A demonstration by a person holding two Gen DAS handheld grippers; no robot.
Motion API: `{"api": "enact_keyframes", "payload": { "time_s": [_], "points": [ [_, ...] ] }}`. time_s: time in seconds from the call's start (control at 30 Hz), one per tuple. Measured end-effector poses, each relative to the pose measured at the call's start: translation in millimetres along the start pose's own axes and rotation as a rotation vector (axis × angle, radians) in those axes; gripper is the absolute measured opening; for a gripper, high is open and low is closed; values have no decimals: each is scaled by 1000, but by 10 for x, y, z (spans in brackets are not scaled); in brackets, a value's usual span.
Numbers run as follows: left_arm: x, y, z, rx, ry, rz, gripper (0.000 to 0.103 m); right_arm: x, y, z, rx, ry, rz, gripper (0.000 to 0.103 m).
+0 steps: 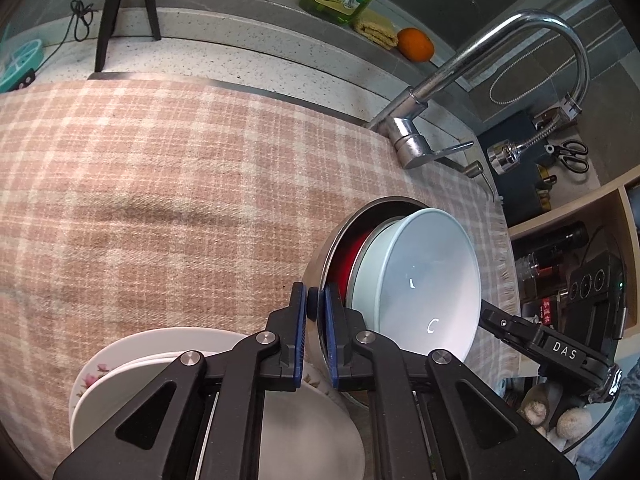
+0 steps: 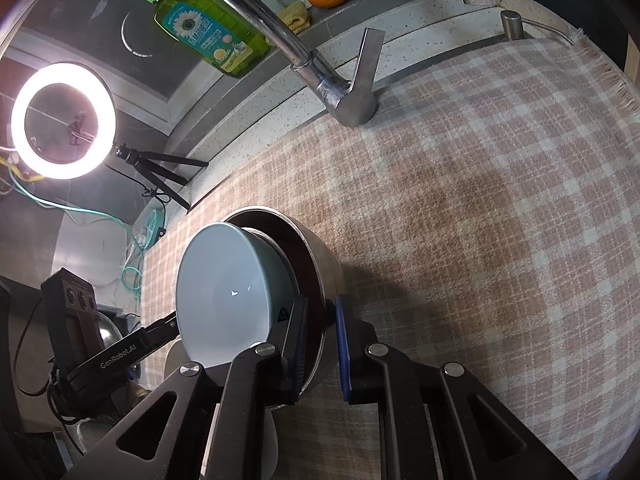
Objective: Organize plates and bowls
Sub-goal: 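Grip the rim of the bowl stack with both grippers and lift it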
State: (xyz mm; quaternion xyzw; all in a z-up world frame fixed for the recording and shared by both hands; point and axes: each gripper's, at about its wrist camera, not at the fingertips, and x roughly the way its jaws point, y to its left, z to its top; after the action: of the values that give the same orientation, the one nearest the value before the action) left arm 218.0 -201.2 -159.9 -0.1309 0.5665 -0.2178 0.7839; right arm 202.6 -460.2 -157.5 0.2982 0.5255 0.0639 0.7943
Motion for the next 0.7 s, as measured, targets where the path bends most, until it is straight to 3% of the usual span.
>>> {"api": "enact_keyframes", "payload": {
  "time_s": [0.7],
  "points": [
    [37,-57,13,68,-2,25,7,77,69,86,-60,11,-76,12]
  ]
}}
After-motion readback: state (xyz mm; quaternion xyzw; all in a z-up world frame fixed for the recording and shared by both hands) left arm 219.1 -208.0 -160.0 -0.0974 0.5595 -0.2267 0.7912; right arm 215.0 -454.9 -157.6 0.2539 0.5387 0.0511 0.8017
